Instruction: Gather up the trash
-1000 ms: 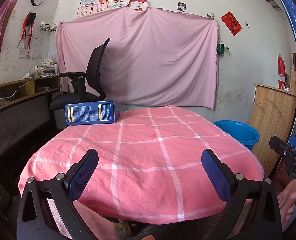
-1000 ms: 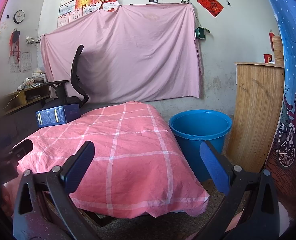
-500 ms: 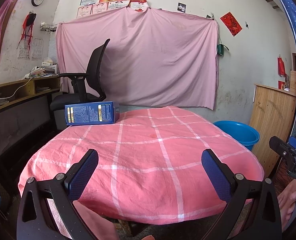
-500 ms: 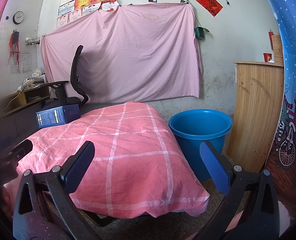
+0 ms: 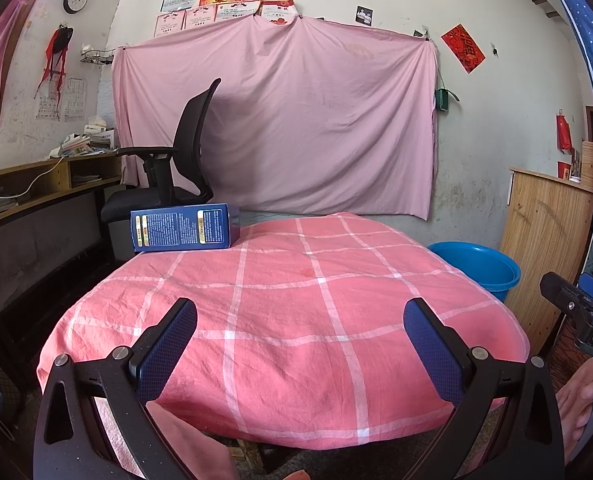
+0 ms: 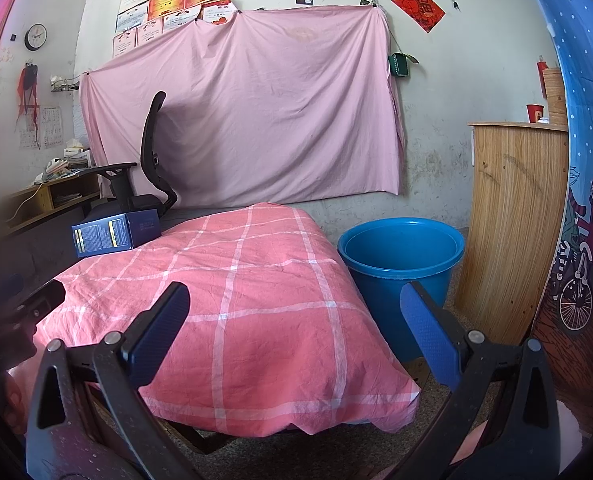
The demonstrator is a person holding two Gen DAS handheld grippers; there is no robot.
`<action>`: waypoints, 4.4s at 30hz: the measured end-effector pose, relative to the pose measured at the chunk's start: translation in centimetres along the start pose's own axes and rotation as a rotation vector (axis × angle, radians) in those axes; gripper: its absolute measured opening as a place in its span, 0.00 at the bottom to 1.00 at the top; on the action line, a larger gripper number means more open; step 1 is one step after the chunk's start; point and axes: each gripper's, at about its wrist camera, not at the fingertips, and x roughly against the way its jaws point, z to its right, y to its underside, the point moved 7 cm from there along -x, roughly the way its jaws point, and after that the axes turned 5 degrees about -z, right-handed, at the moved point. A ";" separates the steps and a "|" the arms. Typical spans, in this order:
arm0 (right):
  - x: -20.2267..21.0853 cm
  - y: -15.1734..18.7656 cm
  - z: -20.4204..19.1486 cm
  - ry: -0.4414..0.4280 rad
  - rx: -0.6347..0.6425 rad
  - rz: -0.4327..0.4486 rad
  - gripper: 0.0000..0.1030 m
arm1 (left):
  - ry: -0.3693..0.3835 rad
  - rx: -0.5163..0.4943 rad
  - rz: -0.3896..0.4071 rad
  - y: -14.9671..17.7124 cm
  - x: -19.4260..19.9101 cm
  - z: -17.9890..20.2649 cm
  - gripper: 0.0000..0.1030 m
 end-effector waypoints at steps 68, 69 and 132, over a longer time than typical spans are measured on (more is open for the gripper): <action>-0.1 0.3 -0.5 -0.003 -0.019 0.001 1.00 | -0.008 -0.003 0.002 0.0 0.2 0.1 0.98; -0.1 0.3 -0.4 -0.004 -0.018 0.001 1.00 | -0.007 -0.002 0.003 0.0 0.2 0.1 0.98; 0.0 0.3 -0.6 -0.007 -0.023 0.000 1.00 | -0.039 -0.046 0.031 0.2 -0.1 0.3 0.98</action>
